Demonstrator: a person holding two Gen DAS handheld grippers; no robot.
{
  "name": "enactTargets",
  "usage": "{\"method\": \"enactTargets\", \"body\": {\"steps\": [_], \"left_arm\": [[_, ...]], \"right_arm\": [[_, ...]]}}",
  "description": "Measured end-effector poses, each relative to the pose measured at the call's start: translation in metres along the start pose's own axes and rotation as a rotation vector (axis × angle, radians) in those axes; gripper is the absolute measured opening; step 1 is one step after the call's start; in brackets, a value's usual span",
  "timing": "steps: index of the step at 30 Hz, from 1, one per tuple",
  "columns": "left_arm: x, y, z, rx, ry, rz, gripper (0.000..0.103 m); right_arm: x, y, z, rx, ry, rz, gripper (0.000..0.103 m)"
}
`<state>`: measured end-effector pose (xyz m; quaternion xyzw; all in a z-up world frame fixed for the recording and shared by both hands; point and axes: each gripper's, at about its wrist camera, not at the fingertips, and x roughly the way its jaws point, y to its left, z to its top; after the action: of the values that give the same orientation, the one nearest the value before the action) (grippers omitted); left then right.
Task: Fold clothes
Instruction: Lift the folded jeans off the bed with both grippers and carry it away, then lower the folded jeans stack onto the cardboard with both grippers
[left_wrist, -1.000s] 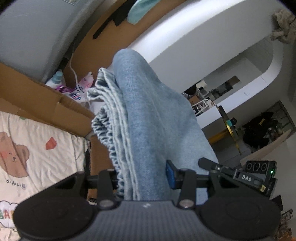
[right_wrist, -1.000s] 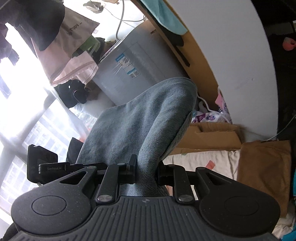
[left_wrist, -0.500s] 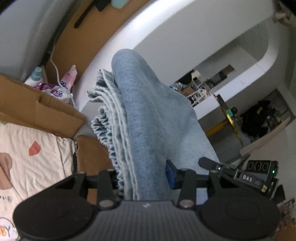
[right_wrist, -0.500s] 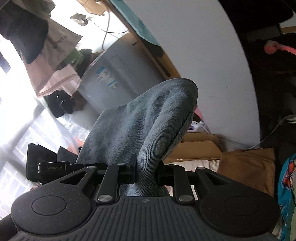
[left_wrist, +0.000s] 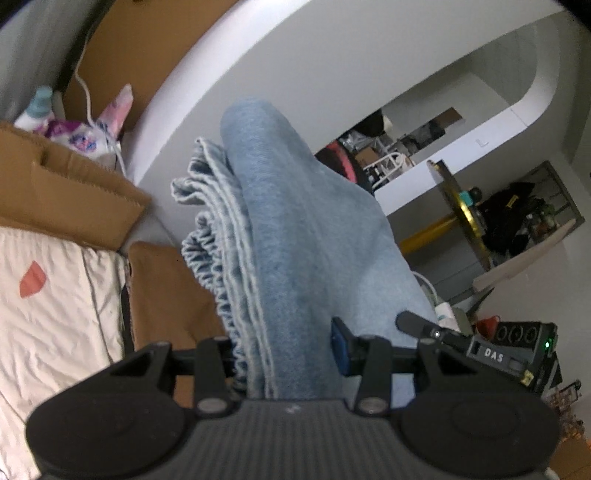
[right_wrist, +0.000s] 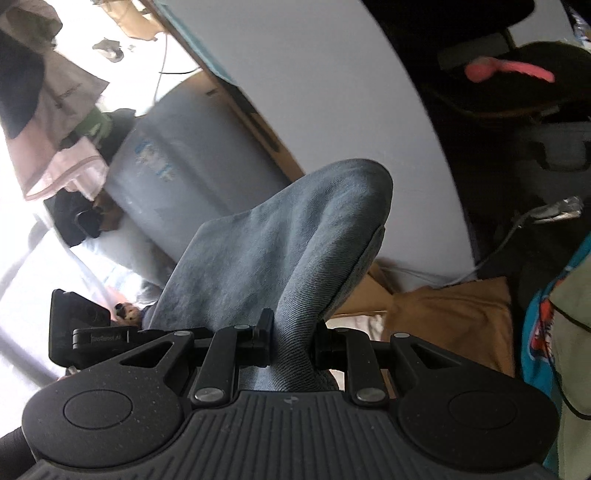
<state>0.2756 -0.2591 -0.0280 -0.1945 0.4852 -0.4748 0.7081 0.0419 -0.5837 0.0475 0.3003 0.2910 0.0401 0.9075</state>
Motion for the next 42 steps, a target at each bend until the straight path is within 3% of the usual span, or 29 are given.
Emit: {"method": "enactTargets", "body": {"steps": [18, 28, 42], "left_arm": [[0.112, 0.073, -0.021, -0.015, 0.025, -0.025, 0.044], [0.162, 0.099, -0.037, -0.08, 0.039, 0.009, 0.043], [0.208, 0.112, -0.016, -0.096, 0.049, -0.01, 0.043]], "right_arm": [[0.074, -0.11, -0.04, 0.016, -0.016, -0.117, 0.021], [0.114, -0.142, -0.055, -0.043, 0.04, -0.215, 0.021], [0.142, -0.166, -0.049, -0.094, 0.021, -0.341, 0.021]]}}
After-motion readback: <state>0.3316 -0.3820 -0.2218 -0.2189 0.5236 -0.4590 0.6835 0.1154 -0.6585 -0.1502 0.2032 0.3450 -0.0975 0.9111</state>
